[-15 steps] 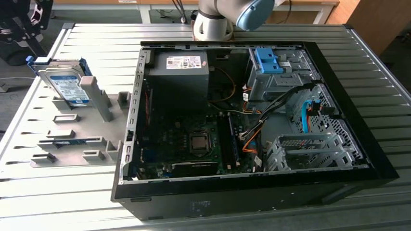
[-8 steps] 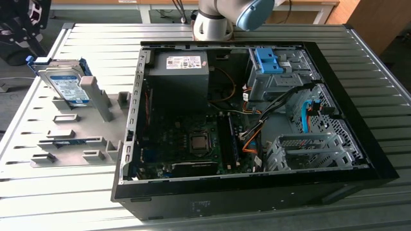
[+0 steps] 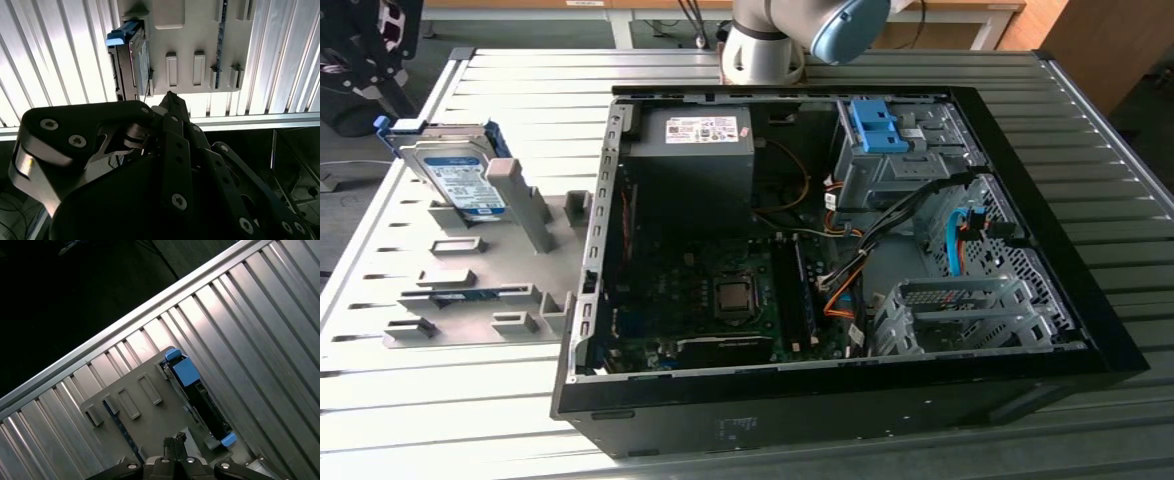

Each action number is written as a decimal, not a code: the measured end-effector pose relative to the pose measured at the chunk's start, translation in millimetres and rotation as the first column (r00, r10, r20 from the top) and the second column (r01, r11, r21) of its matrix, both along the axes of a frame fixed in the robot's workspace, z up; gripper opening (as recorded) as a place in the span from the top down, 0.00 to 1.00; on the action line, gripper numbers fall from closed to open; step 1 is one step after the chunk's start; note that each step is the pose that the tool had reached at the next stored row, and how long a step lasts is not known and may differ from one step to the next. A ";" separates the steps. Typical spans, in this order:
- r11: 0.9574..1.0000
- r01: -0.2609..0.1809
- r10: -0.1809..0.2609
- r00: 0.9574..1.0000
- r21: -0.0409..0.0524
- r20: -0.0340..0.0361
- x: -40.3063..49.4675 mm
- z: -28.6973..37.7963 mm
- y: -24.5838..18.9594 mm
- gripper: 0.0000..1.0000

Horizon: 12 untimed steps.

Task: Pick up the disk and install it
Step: 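Pick up the disk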

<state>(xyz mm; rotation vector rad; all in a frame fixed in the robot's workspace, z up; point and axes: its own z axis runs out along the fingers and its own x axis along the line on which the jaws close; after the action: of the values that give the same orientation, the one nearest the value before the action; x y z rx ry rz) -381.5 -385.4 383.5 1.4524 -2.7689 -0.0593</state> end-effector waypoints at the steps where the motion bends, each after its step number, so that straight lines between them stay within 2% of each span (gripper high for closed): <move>1: 1.000 0.000 0.000 1.000 0.000 0.000 0.0 0.0 0.0 0.89; 3: 1.000 -0.005 0.005 1.000 0.000 0.000 0.0 0.0 0.0 0.89; 7: 0.997 -0.072 0.072 0.997 0.000 0.000 0.0 -0.2 0.0 0.89; 9: 0.994 -0.107 0.107 0.994 0.000 0.000 0.0 -0.2 0.0 0.89; 12: 0.987 -0.161 0.161 0.987 0.001 0.000 0.0 -0.6 0.0 0.89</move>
<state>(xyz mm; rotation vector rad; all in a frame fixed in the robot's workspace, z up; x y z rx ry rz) -381.5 -385.4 382.9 1.6698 -2.6404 -0.0582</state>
